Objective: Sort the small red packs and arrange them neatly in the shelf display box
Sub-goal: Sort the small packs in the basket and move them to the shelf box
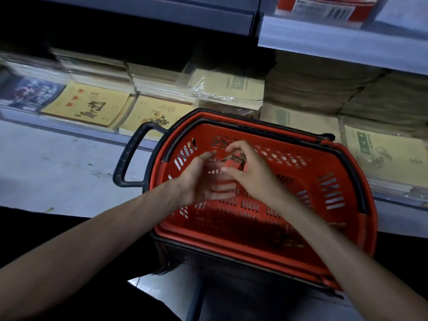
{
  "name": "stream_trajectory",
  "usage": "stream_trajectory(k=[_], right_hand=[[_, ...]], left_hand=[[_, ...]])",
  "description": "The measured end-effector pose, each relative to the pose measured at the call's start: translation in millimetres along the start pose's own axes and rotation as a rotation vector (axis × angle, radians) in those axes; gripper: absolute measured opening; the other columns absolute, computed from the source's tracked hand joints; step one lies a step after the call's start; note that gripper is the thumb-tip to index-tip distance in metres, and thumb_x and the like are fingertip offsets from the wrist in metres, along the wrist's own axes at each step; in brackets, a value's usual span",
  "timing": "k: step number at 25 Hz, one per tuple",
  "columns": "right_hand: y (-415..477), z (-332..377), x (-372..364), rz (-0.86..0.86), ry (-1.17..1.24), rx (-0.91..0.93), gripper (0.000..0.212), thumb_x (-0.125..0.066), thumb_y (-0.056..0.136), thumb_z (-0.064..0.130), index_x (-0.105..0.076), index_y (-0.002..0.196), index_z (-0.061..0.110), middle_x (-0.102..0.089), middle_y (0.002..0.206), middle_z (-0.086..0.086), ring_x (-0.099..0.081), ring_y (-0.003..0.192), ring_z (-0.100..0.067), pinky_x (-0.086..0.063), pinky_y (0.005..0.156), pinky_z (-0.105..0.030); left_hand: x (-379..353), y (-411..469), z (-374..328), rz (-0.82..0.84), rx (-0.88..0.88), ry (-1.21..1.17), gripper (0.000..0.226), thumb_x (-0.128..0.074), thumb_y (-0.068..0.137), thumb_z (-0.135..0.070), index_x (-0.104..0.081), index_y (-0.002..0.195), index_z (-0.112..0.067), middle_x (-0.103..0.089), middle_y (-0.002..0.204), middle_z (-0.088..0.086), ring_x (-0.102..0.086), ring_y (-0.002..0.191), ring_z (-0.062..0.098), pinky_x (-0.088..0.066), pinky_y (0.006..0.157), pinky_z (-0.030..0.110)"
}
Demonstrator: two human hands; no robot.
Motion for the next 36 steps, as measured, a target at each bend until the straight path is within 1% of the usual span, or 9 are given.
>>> stream_trajectory(k=[3,7,13,18,21,25,30,34,36], right_hand=[[-2.7,19.7,-7.3,-0.034,-0.152,0.092,0.048,-0.084,0.079,0.012,-0.053,0.116,0.016,-0.061,0.11,0.001,-0.057,0.1,-0.01,-0.041,0.081,-0.016],[-6.3,23.5,-9.9,0.107,-0.203,0.059,0.076,-0.086,0.08,0.027,-0.043,0.142,0.027,-0.063,0.122,0.008,-0.06,0.11,-0.006,-0.046,0.093,-0.016],[2.6,-18.8,35.8,-0.138,-0.176,0.04,0.028,-0.068,0.095,0.035,-0.063,0.121,0.025,-0.07,0.101,0.01,-0.068,0.098,-0.007,-0.052,0.087,-0.022],[-37.9,-162.2,61.1,0.18,-0.736,-0.521,0.033,-0.065,0.093,0.033,-0.065,0.125,0.022,-0.073,0.116,-0.007,-0.067,0.111,-0.031,-0.054,0.092,-0.036],[-63.6,-192.2,64.0,0.263,-1.074,-0.506,0.031,-0.058,0.093,0.032,-0.065,0.122,0.024,-0.068,0.123,-0.008,-0.053,0.122,-0.033,-0.045,0.102,-0.036],[-83.4,-201.9,50.3,0.282,-1.044,-0.467,0.041,-0.058,0.093,0.022,-0.06,0.133,0.023,-0.059,0.134,-0.008,-0.05,0.127,-0.032,-0.042,0.108,-0.037],[-121.2,-218.4,18.0,0.485,-0.88,-0.532,0.07,-0.08,0.079,0.032,-0.052,0.143,0.032,-0.044,0.15,-0.001,-0.044,0.137,-0.029,-0.041,0.113,-0.036],[-137.6,-233.7,-5.1,0.732,-0.954,-0.508,0.079,-0.075,0.083,0.028,-0.039,0.151,0.042,-0.029,0.159,0.0,-0.026,0.149,-0.027,-0.024,0.123,-0.045],[-135.4,-238.4,-11.6,0.801,-0.985,-0.46,0.073,-0.071,0.086,0.024,-0.041,0.148,0.047,-0.031,0.157,0.003,-0.032,0.146,-0.026,-0.027,0.12,-0.048]], left_hand=[[-21.2,-11.2,-0.4,0.165,0.01,-0.136,0.05,-0.044,0.101,-0.052,-0.069,0.085,-0.012,-0.072,0.08,0.013,-0.075,0.073,0.031,-0.064,0.07,0.044],[-20.9,-11.9,-8.7,0.059,-0.045,-0.174,0.048,-0.05,0.101,-0.044,-0.072,0.075,-0.011,-0.069,0.071,0.005,-0.07,0.059,0.019,-0.06,0.056,0.029],[9.7,-1.1,-27.7,-0.211,-0.151,-0.015,0.009,-0.062,0.096,-0.011,-0.07,0.093,-0.007,-0.067,0.069,0.008,-0.061,0.051,0.012,-0.049,0.046,0.02],[47.3,16.6,-46.6,-0.477,-0.39,0.598,0.015,-0.064,0.098,-0.015,-0.071,0.112,-0.016,-0.071,0.089,0.006,-0.065,0.066,0.017,-0.049,0.048,0.024],[49.5,25.5,-30.8,-0.517,-0.505,1.318,0.024,-0.061,0.087,-0.015,-0.075,0.106,-0.013,-0.074,0.084,0.011,-0.073,0.075,0.03,-0.052,0.059,0.03],[46.6,10.0,13.5,-0.593,-0.407,1.931,0.035,-0.062,0.087,-0.027,-0.068,0.118,-0.013,-0.069,0.116,0.014,-0.071,0.104,0.038,-0.055,0.08,0.039],[50.5,-6.3,52.8,-0.557,-0.212,2.026,0.041,-0.068,0.093,-0.037,-0.06,0.123,-0.011,-0.067,0.125,0.015,-0.067,0.113,0.036,-0.051,0.09,0.039],[57.9,-7.6,63.3,-0.521,-0.202,1.782,0.036,-0.068,0.092,-0.034,-0.063,0.121,-0.013,-0.069,0.122,0.016,-0.067,0.114,0.035,-0.051,0.089,0.038],[61.8,-3.8,61.5,-0.491,-0.214,1.653,0.035,-0.07,0.09,-0.03,-0.067,0.121,-0.015,-0.072,0.12,0.015,-0.069,0.111,0.034,-0.054,0.087,0.037]])
Point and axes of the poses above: each hand's wrist, its own y-axis towards the middle knuckle, its own x-axis out of the back of the hand, z = x × y, the point moved 4 cm from there along y, towards the middle knuckle
